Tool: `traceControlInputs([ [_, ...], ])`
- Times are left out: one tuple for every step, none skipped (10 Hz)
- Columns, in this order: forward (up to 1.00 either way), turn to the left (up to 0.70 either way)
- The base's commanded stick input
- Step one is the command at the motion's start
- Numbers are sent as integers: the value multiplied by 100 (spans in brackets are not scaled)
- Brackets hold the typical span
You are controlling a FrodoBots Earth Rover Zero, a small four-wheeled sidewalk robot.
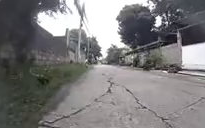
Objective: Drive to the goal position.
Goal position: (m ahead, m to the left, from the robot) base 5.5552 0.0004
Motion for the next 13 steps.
traceControlInputs([
  [70,0],
  [70,-10],
  [70,-35],
  [70,-35],
  [70,-20],
  [70,-3],
  [70,0],
  [70,0],
  [70,-14],
  [70,-35],
  [70,-32],
  [70,-11],
  [70,0],
])
